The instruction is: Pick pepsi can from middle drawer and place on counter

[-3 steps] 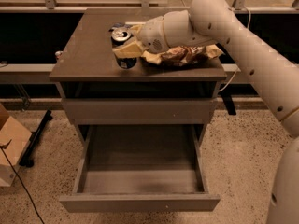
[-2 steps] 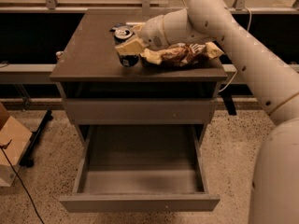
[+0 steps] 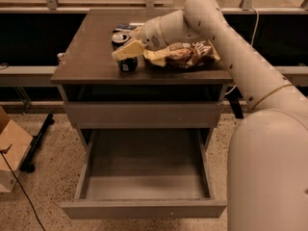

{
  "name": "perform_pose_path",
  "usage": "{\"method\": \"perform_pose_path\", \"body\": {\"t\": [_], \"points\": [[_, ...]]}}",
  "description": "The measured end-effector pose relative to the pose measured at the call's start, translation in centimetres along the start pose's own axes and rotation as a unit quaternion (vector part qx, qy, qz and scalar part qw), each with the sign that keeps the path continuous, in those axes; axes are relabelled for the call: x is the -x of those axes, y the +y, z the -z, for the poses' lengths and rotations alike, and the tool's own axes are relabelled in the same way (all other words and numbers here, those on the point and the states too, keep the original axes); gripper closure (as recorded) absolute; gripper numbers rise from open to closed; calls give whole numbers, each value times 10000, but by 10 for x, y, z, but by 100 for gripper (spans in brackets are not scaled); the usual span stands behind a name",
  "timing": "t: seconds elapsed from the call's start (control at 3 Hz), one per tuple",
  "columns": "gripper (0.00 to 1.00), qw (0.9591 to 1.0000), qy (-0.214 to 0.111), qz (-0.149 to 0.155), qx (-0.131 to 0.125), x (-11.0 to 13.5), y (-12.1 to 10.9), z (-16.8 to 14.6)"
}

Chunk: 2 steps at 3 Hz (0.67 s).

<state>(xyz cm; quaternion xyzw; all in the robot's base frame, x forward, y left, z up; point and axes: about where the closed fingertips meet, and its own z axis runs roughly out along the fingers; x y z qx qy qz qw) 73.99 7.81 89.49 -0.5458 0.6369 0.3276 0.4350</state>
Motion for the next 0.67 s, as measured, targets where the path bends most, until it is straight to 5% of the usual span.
{"method": "perform_pose_path", "body": {"t": [0.33,0.67], "points": [[0,10000,-9,11,8,1,0,-1],[0,10000,-9,11,8,1,0,-1]]}}
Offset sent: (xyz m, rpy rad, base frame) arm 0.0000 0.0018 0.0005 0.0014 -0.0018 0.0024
